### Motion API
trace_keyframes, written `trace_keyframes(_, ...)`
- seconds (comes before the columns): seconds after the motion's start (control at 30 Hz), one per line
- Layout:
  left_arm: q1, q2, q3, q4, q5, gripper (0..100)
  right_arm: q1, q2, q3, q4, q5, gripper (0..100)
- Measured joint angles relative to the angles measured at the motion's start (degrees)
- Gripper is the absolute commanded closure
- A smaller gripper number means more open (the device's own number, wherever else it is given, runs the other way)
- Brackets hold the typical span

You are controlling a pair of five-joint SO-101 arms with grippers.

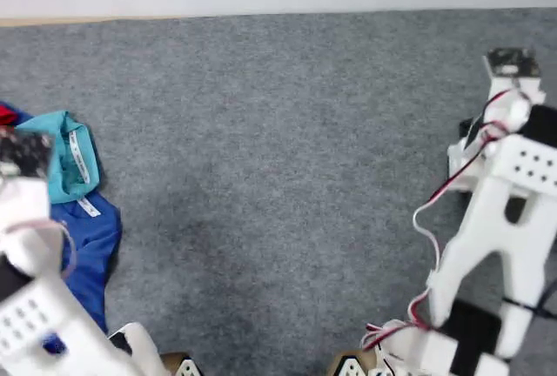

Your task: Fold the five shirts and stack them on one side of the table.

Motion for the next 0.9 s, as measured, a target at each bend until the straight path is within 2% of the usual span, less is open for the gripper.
trace_keyframes(0.4, -0.1, 40.9, -27.3, 0.0, 0.0, 80, 0.8, -13.5, 17.4, 0.0, 0.0, 81.2)
trace_keyframes(0.6, -0.1, 52.2, -36.8, -0.1, 0.0, 79, 7.1, -18.7, 20.8, 0.0, 0.2, 81.2)
trace_keyframes(0.9, 1.9, 65.6, -41.7, -2.4, 0.0, 80, 13.8, -27.1, 22.2, 0.0, 7.2, 81.2)
